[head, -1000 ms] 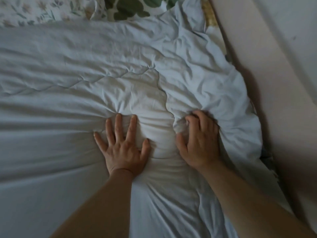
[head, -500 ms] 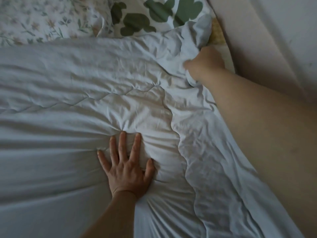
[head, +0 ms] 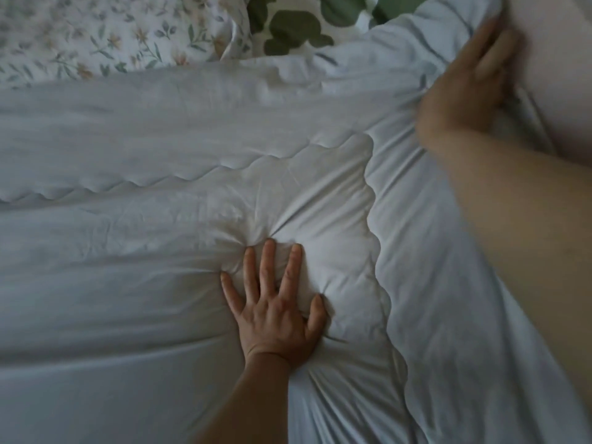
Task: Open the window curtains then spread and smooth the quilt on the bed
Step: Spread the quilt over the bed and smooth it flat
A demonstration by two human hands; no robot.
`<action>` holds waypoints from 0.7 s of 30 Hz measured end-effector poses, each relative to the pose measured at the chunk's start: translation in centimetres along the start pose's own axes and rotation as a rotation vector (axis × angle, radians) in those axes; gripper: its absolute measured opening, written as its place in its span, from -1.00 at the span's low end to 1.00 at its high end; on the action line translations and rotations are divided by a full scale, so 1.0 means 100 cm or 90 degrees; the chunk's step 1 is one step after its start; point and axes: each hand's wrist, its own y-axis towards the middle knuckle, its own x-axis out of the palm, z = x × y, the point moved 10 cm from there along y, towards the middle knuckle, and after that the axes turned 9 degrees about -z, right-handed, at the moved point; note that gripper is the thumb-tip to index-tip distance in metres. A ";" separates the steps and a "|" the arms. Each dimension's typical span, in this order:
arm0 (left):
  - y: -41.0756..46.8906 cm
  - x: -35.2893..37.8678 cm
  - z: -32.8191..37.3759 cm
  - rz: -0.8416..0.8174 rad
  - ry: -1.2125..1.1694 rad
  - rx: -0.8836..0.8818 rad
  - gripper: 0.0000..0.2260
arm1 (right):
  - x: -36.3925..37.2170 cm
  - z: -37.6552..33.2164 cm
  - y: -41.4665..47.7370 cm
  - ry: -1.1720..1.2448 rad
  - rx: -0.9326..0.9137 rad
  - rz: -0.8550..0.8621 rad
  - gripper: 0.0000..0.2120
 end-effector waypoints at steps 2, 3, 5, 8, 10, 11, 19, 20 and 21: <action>0.001 0.000 0.000 0.002 -0.004 -0.002 -0.28 | -0.005 -0.016 -0.034 -0.010 -0.124 0.039 -0.42; 0.001 0.001 -0.001 0.001 -0.002 -0.005 -0.28 | -0.003 -0.023 -0.057 -0.010 -0.175 0.038 -0.41; 0.001 0.001 -0.001 0.002 0.000 -0.006 -0.29 | 0.012 -0.026 -0.099 -0.011 -0.242 -0.020 -0.35; -0.001 0.001 0.000 0.006 -0.001 -0.005 -0.29 | 0.014 -0.012 -0.163 -0.047 -0.280 -0.090 -0.33; -0.001 0.001 0.001 0.010 -0.004 -0.004 -0.30 | 0.005 0.005 -0.203 -0.064 -0.290 -0.131 -0.33; -0.001 0.000 0.000 0.014 -0.006 -0.004 -0.30 | 0.000 0.014 -0.222 -0.076 -0.289 -0.149 -0.33; -0.004 0.000 0.001 0.041 0.001 -0.004 -0.32 | -0.002 0.083 -0.282 -0.190 -0.270 -0.199 -0.32; -0.005 0.000 0.001 0.046 0.002 -0.001 -0.33 | 0.001 0.085 -0.283 -0.178 -0.273 -0.192 -0.32; -0.005 0.000 0.001 0.052 0.002 0.001 -0.33 | 0.005 0.085 -0.284 -0.165 -0.273 -0.185 -0.32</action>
